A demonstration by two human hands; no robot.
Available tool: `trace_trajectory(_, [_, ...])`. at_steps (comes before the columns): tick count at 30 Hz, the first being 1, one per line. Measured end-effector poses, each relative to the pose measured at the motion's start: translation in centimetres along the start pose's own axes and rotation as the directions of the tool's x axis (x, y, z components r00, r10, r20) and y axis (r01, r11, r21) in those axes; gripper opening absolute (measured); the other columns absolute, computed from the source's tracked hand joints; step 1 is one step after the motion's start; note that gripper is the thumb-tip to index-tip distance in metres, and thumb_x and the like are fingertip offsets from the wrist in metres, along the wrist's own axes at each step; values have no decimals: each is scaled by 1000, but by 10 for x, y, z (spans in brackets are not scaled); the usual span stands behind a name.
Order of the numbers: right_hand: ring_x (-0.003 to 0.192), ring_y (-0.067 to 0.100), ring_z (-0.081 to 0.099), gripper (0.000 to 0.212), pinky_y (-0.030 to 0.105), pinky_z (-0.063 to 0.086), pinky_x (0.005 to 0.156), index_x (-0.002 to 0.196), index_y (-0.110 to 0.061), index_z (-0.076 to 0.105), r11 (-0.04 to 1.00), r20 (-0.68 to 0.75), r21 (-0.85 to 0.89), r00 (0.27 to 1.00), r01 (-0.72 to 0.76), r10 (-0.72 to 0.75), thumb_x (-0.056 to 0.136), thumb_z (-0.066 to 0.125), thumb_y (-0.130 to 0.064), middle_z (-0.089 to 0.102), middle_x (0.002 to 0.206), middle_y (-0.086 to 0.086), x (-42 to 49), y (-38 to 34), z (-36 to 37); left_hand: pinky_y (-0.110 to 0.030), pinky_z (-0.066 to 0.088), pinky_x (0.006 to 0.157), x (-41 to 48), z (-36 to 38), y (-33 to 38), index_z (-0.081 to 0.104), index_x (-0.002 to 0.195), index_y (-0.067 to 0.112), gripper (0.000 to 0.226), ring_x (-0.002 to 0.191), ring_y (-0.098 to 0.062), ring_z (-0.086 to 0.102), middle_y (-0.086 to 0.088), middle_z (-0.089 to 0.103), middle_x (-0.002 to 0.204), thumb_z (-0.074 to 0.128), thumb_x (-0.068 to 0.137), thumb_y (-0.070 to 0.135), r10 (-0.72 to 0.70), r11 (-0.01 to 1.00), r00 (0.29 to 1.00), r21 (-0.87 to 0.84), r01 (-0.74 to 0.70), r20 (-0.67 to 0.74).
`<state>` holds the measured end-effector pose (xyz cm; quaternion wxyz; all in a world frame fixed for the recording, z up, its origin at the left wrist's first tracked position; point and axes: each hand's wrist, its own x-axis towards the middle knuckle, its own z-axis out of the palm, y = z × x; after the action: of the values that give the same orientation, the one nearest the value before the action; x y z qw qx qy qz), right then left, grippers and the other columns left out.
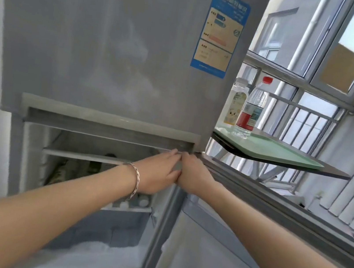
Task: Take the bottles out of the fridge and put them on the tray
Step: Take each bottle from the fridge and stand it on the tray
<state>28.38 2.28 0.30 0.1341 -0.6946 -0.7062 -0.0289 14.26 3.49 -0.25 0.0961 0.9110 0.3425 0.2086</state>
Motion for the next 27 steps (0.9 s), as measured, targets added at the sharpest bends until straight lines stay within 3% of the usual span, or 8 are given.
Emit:
trace_trajectory(2, [120, 38, 54, 51, 39, 46, 96, 130, 1, 43, 999, 96, 51, 995, 10, -14, 87, 59, -21, 55, 128, 23, 8, -10, 37, -23, 7, 120, -17, 15, -23, 21, 152, 12, 58, 150, -17, 14, -9, 14, 162, 36, 100, 31, -83, 997, 996, 13, 82, 38])
trace_trajectory(5, [116, 37, 59, 48, 39, 50, 92, 128, 1, 46, 994, 236, 98, 969, 52, -74, 87, 59, -21, 58, 125, 23, 20, -27, 95, -28, 13, 122, -39, 42, -60, 24, 152, 15, 59, 150, -19, 17, -9, 13, 162, 38, 98, 36, -202, 979, 975, 53, 198, 89])
trace_trajectory(10, [116, 33, 60, 55, 35, 51, 91, 137, -13, 46, 979, 351, 171, 922, 107, -162, 84, 59, -23, 59, 129, 15, 55, -59, 176, -26, 7, 120, -63, 76, -116, 17, 154, 14, 59, 151, -19, 11, -9, 9, 163, 35, 101, 33, -398, 917, 912, 86, 390, 98])
trace_trajectory(12, [121, 33, 57, 63, 35, 49, 97, 144, -19, 40, 974, 389, 199, 903, 111, -183, 84, 59, -22, 57, 135, 15, 73, -71, 199, -26, 12, 118, -65, 87, -137, 21, 153, 17, 57, 150, -21, 15, -6, 12, 163, 37, 101, 34, -478, 877, 875, 78, 473, 70])
trace_trajectory(18, [128, 36, 48, 68, 39, 44, 105, 151, -27, 24, 972, 433, 209, 881, 107, -190, 91, 57, -25, 42, 146, 18, 116, -94, 245, -36, 32, 114, -66, 113, -196, 36, 146, 16, 57, 140, -24, 35, -8, 32, 154, 45, 95, 40, -626, 777, 780, 98, 622, 14])
trace_trajectory(23, [119, 34, 54, 53, 37, 46, 100, 145, -21, 37, 949, 452, 254, 845, 185, -286, 95, 52, -28, 53, 138, 15, 137, -98, 262, -35, 30, 116, -61, 118, -214, 39, 145, 14, 54, 141, -24, 33, -8, 33, 155, 46, 95, 36, -655, 750, 755, 110, 653, -18])
trace_trajectory(27, [113, 31, 57, 41, 30, 47, 89, 137, -21, 42, 940, 364, 306, 894, 151, -262, 96, 46, -21, 56, 129, 14, 138, -93, 272, -36, 32, 115, -57, 119, -211, 36, 146, 17, 54, 143, -24, 32, -7, 26, 158, 44, 96, 34, -665, 741, 746, 106, 664, -22])
